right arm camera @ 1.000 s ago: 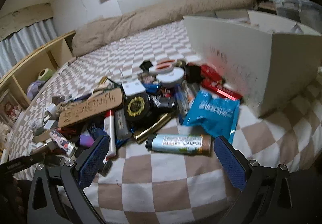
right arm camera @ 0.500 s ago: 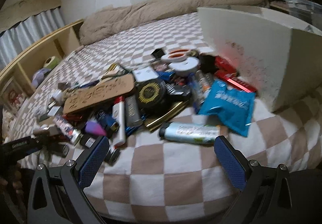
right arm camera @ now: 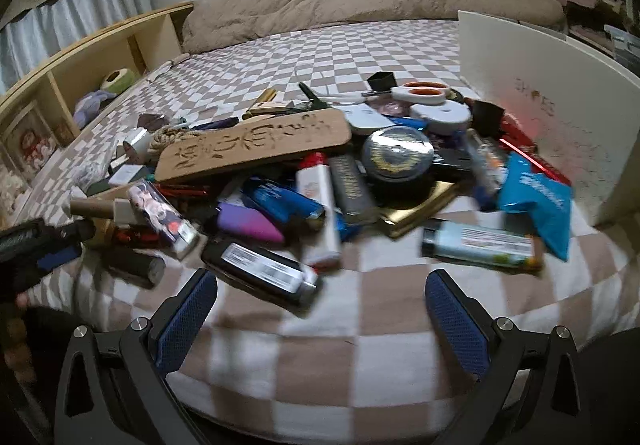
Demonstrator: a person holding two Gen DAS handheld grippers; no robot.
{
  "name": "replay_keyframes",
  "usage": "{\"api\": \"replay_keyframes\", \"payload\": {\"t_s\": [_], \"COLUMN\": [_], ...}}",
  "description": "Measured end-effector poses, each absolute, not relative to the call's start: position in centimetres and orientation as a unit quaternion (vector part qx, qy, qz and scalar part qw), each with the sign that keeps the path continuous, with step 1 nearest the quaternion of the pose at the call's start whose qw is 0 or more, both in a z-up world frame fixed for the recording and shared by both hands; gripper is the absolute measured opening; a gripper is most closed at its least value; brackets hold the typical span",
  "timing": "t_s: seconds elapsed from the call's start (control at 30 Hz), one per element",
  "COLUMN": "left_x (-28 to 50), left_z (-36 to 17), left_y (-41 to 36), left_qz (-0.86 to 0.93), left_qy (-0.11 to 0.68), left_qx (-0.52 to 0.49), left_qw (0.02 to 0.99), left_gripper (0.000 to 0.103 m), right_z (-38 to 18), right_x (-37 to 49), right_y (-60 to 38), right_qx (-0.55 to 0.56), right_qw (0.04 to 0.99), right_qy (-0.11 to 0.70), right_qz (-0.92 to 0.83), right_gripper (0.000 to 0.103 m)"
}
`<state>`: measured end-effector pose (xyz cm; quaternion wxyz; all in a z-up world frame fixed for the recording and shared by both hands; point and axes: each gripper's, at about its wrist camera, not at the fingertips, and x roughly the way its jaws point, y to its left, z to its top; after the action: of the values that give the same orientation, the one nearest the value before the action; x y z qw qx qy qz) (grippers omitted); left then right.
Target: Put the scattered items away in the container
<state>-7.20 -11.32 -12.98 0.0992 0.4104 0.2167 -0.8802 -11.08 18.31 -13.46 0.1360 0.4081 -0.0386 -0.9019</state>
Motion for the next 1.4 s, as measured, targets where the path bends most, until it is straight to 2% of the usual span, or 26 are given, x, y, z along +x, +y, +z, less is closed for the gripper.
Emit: {"api": "replay_keyframes", "payload": {"t_s": [0.23,0.7,0.83,1.4], "left_x": [-7.6,-7.7,-8.0,-8.5], "left_z": [-13.0,-13.6,-13.9,-14.0], "left_y": [-11.0,-11.0,-10.9,-9.8], "left_qz": [-0.882,-0.874,-0.869,-0.869], "left_qy": [0.222,0.221,0.217,0.169], "left_qx": [0.407,0.424,0.436,0.453], "left_qw": [0.088,0.089,0.087,0.105], "left_gripper": [0.045,0.046,0.058,0.059], "right_z": [-13.7,-14.7,-14.6,-14.7], "right_x": [-12.2,-11.4,-11.2,-10.4], "right_y": [15.8,15.7,17.1,19.1], "right_qx": [0.424,0.415,0.414,0.414], "right_qw": [0.095,0.035,0.033,0.021], "right_qy": [-0.067,-0.005,-0.005,-0.016], "right_qz": [-0.898,-0.909,-0.91,-0.91], "right_gripper": [0.103,0.103,0.103,0.103]}}
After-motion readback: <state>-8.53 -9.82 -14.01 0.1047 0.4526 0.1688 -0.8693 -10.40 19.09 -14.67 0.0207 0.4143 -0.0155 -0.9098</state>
